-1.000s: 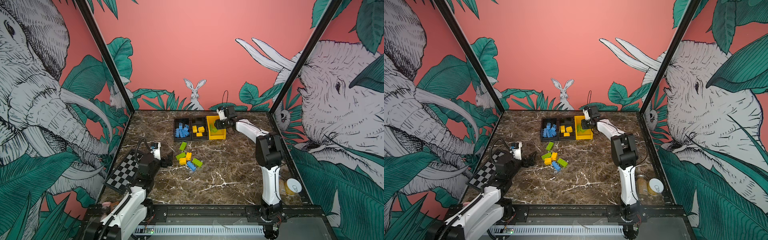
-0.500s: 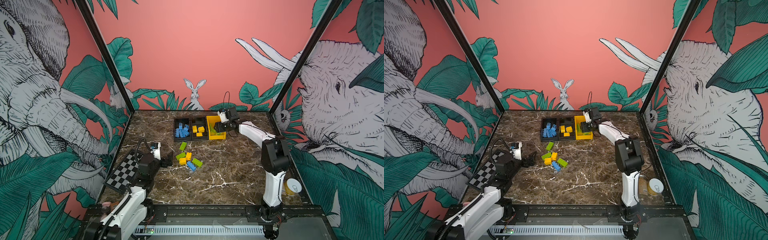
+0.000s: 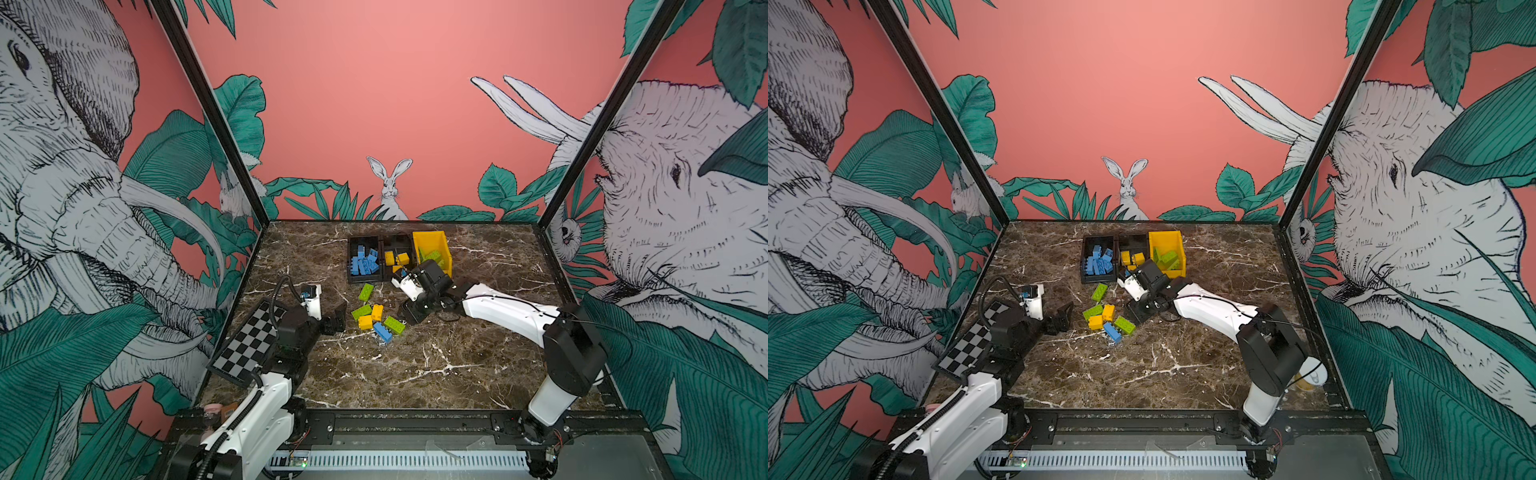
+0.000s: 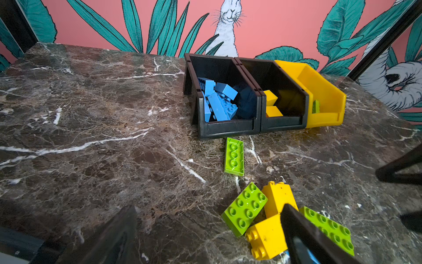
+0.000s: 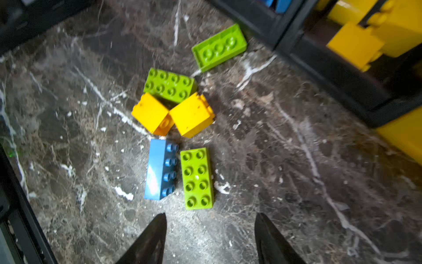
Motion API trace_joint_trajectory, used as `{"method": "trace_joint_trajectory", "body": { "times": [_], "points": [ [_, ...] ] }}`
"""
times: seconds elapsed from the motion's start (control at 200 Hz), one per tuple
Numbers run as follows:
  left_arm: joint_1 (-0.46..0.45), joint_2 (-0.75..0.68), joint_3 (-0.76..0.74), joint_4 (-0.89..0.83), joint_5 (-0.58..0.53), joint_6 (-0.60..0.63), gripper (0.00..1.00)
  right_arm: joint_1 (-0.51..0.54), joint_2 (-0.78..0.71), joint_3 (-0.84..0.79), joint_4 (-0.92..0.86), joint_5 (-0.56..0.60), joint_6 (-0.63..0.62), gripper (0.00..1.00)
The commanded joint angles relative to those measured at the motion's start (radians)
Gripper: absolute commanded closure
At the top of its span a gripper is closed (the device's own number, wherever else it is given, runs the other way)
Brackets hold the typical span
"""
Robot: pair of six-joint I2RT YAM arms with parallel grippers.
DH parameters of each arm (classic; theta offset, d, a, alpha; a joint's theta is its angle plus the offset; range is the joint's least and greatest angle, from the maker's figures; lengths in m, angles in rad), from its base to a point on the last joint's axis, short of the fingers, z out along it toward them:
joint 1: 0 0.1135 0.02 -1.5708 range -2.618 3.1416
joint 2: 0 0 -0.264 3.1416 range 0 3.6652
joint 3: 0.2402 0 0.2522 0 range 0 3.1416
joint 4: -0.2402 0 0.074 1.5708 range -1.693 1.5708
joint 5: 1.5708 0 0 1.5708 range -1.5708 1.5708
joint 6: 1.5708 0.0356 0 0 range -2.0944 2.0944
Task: Sort the legos into containers by color
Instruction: 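Move the right gripper back to the pile and grasp another lime-green brick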
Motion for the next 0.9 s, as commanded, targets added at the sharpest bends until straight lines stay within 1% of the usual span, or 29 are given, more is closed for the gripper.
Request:
{"method": "trace_joint_trajectory", "body": {
  "times": [0.0,0.295,0.46,0.57,0.75,0.895],
  "points": [
    [-0.004,-0.006,0.007,0.010,0.005,-0.005,0.01,0.019,0.035,0.004,-0.027,0.027,-0.057,0.39],
    [-0.003,-0.009,0.007,0.007,-0.001,-0.002,0.01,0.047,0.158,0.031,-0.021,0.033,-0.109,0.39],
    [-0.003,0.002,0.012,0.007,0.001,-0.001,0.01,0.048,0.188,0.024,0.027,-0.010,-0.114,0.39],
    [-0.004,0.001,0.012,0.004,0.000,-0.002,0.01,0.048,0.218,0.030,0.047,0.010,-0.109,0.40],
    [-0.003,-0.010,0.012,-0.004,-0.002,-0.002,0.01,0.048,0.261,0.059,0.058,0.012,-0.097,0.46],
    [-0.003,-0.011,0.006,0.010,0.004,0.003,0.01,0.047,0.236,0.037,0.076,0.033,-0.078,0.56]
  ]
}}
